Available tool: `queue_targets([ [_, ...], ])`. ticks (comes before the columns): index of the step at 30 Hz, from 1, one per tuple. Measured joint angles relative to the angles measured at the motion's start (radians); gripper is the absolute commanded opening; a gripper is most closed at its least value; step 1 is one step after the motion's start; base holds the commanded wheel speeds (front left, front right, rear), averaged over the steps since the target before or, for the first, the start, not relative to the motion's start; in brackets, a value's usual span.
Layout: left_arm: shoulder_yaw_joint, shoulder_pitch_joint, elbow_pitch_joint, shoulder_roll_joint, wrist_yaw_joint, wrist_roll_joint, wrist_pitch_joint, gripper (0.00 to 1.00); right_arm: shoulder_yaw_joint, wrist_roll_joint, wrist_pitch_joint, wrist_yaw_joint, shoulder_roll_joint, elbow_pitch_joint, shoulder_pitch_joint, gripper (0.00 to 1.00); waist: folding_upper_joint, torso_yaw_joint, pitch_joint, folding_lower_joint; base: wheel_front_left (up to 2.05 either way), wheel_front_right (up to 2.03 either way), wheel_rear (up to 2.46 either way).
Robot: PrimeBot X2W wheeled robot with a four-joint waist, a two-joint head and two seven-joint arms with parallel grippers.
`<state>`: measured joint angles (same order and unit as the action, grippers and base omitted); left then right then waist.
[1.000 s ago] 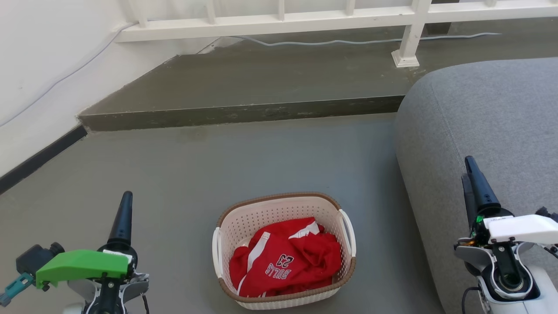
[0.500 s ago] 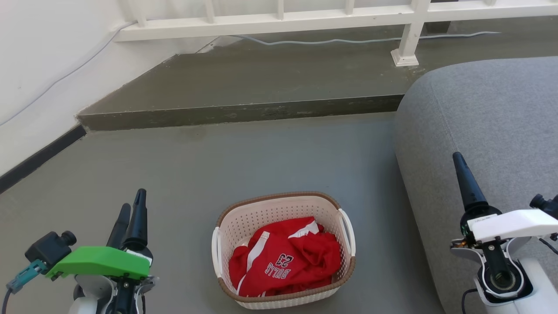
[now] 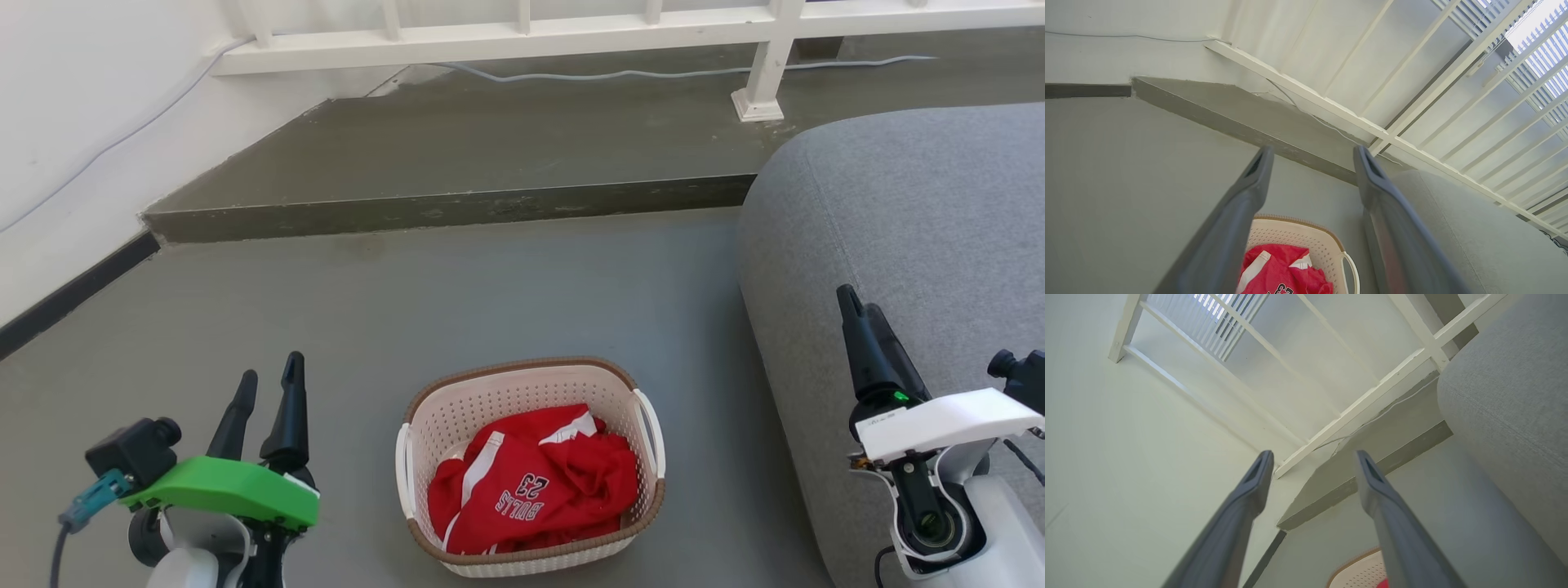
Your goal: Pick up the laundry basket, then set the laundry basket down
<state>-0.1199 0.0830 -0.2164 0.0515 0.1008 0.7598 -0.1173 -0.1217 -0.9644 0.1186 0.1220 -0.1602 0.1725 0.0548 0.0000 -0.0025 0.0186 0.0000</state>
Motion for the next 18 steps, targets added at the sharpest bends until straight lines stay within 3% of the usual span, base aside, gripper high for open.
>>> queue_targets([
  [18,-0.044,0.005,0.011,-0.003,-0.015,-0.248,-0.065,1.00,-0.051,0.248,0.063,0.001,0.002,-0.016,0.009,1.00,0.0000,0.006,0.007,0.0000,0.00,0.00,0.00],
])
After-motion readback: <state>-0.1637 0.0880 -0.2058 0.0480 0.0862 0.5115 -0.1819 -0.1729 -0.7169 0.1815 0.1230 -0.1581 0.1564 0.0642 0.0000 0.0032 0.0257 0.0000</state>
